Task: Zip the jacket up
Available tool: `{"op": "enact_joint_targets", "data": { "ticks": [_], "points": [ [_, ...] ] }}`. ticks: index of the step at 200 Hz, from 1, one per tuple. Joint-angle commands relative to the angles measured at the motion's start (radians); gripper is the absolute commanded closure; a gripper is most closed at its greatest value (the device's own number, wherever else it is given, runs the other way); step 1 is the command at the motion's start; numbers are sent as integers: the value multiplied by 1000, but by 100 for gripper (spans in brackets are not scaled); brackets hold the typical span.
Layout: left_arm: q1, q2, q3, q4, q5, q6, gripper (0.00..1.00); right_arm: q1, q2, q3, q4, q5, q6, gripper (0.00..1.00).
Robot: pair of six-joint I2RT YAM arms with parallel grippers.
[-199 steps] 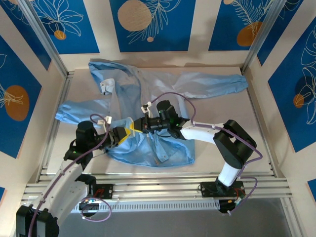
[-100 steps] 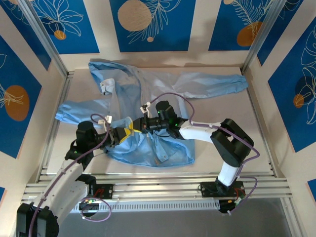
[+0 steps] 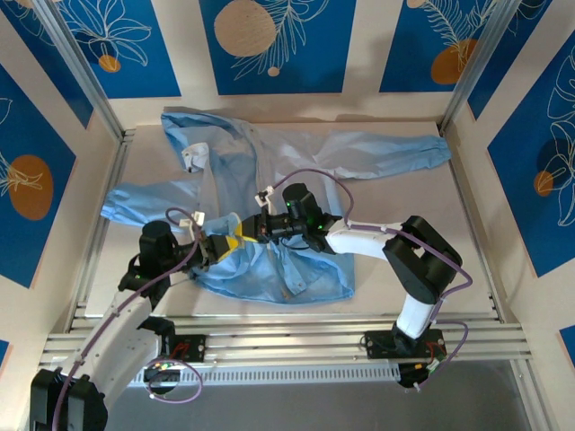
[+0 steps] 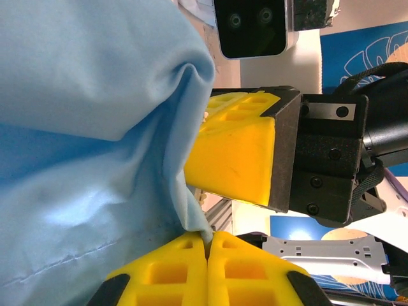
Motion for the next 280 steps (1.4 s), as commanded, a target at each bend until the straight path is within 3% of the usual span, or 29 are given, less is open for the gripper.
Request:
{"op": "enact_joint_targets", "data": {
  "ticks": [1,32,49,70,94,116,151,198,207,226,238,248,280],
  "points": [
    [-6,1,-16,-2,24,27,100,11,-32,42,-83,1,-60,89],
    [-5,-8,-11,-76,13,79,100,-14,-108,71,-310,14,-201,65],
    [-4,-24,-11,-147,-10,123,100,-35,-166,106,-573,89,-327,62],
    [-2,-32,-14,-214,-43,173,100,-38,-192,172,-951,290,-473,60],
    [-1,-18,-16,-241,-67,205,100,-20,-182,176,-1186,430,-571,57],
    [0,9,-12,-245,-68,222,100,7,-180,111,-1249,512,-601,55],
    [-1,32,-2,-261,-66,246,100,19,-132,33,-1180,477,-585,50],
    [-1,17,9,-303,-77,257,100,58,35,141,-1199,510,-590,50],
    [0,11,8,-305,-80,254,100,65,71,169,-1210,512,-600,53],
    [0,-2,6,-314,-87,251,100,77,111,224,-1245,521,-627,85],
    [0,-6,6,-317,-91,251,100,85,97,248,-1261,554,-639,96],
    [0,-7,5,-315,-94,250,100,85,68,261,-1265,582,-648,100],
    [0,19,2,-272,-94,240,100,50,-48,313,-1268,608,-681,100]
  ]
}}
